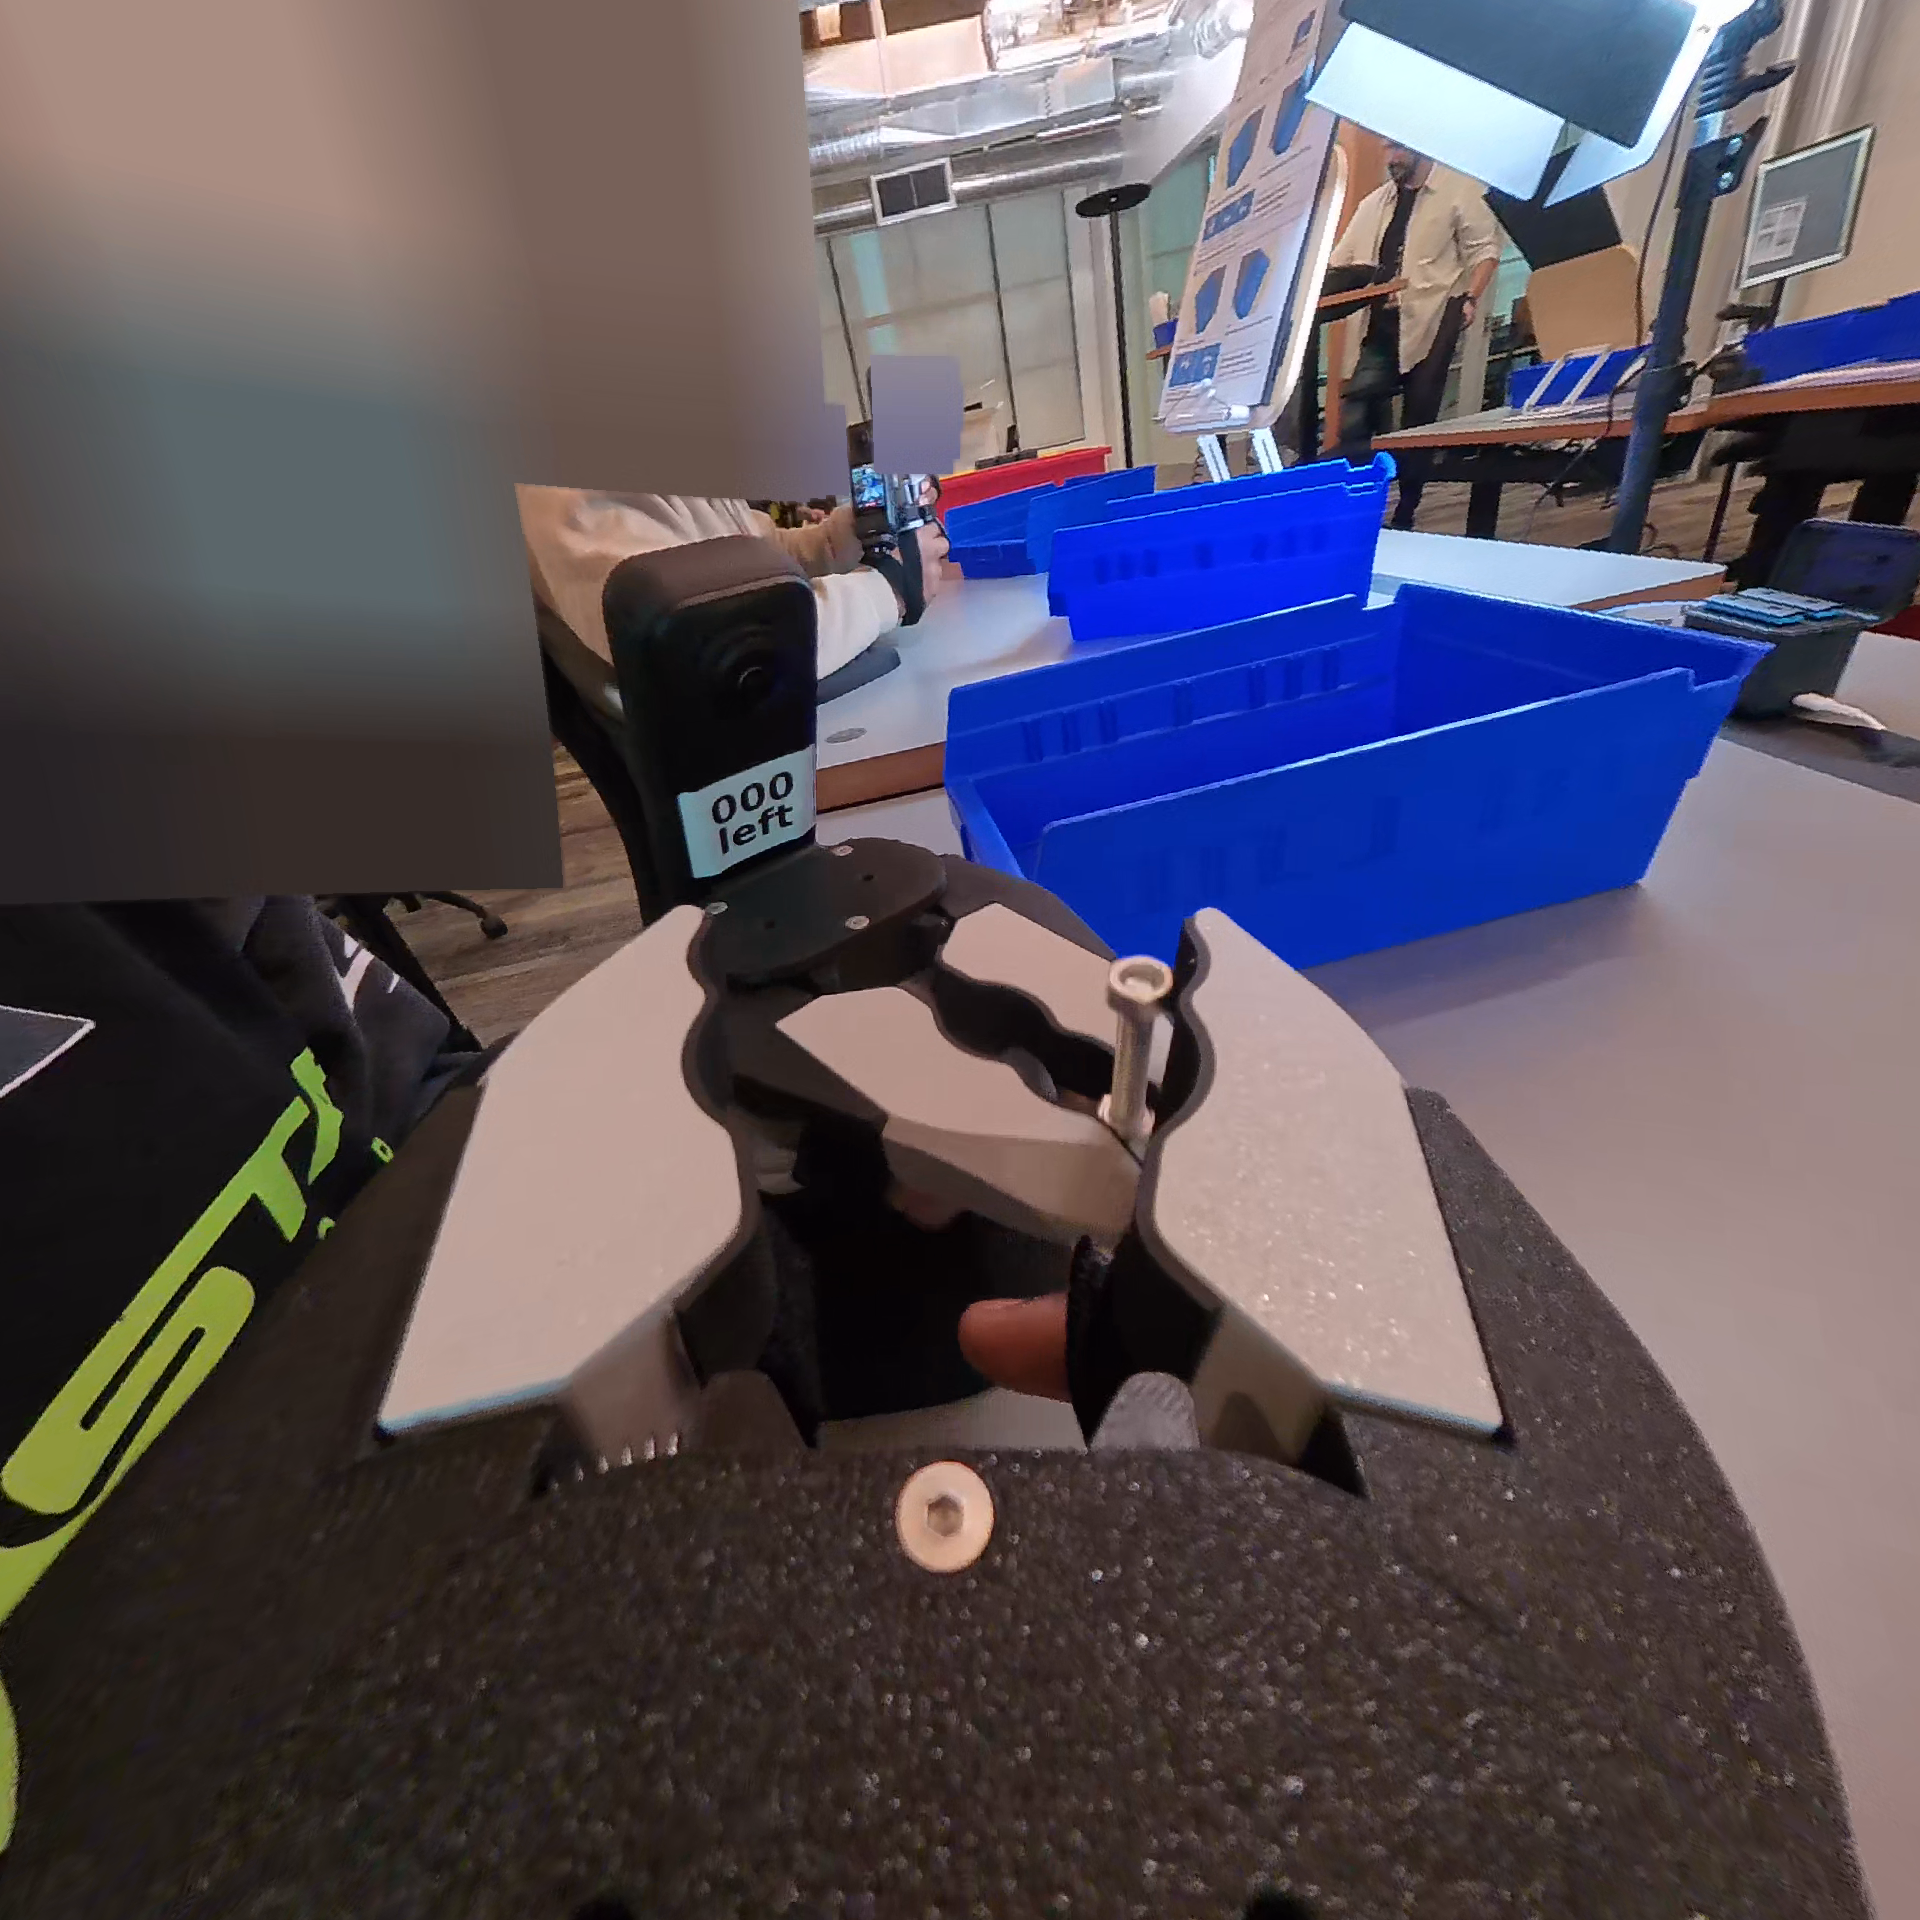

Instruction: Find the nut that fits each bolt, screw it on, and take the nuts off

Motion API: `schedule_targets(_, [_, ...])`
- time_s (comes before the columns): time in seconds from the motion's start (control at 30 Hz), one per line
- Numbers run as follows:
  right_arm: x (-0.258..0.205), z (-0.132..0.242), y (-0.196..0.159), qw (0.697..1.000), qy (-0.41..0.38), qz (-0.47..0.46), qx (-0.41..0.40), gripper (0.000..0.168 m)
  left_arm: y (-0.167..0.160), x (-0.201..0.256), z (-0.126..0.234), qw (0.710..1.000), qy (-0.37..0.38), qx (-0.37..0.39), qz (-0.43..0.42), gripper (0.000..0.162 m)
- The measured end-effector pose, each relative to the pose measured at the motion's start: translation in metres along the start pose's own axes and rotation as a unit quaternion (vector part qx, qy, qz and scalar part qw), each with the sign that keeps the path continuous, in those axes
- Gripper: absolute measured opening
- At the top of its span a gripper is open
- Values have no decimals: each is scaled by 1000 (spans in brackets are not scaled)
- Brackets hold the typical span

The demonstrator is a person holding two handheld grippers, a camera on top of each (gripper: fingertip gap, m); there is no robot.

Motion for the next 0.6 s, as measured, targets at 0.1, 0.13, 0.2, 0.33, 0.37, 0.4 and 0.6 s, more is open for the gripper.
schedule_targets(0.1, [-3,13,1,1000,-16,0,8,77,1,-3,2,1000,14,11,11,10])
schedule_targets(0.13, [-5,18,2,1000,-16,-3,14,68,2,-4,3,1000,17,16,16,10])
schedule_targets(0.2, [-7,26,2,1000,-11,-6,29,50,2,-5,4,999,15,20,23,10])
schedule_targets(0.33, [4,19,3,998,-36,-3,51,73,2,-2,3,1000,5,16,11,10])
schedule_targets(0.37, [5,13,2,998,-36,3,45,78,1,-1,3,1000,3,14,6,10])
schedule_targets(0.4, [7,7,0,999,-34,9,38,84,1,0,2,1000,0,11,2,10])
schedule_targets(0.6, [3,-8,-6,1000,-9,17,-9,77,-1,1,1,1000,0,0,-4,10])
Point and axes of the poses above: each gripper's, where its closed fingertips meet, z back along the fingers, y out of its top, x = y × z across the jaws, the point moved 8 cm from there along z, back along the fingers, and after that the axes turned 11 degrees about x, right-handed, at the moved point
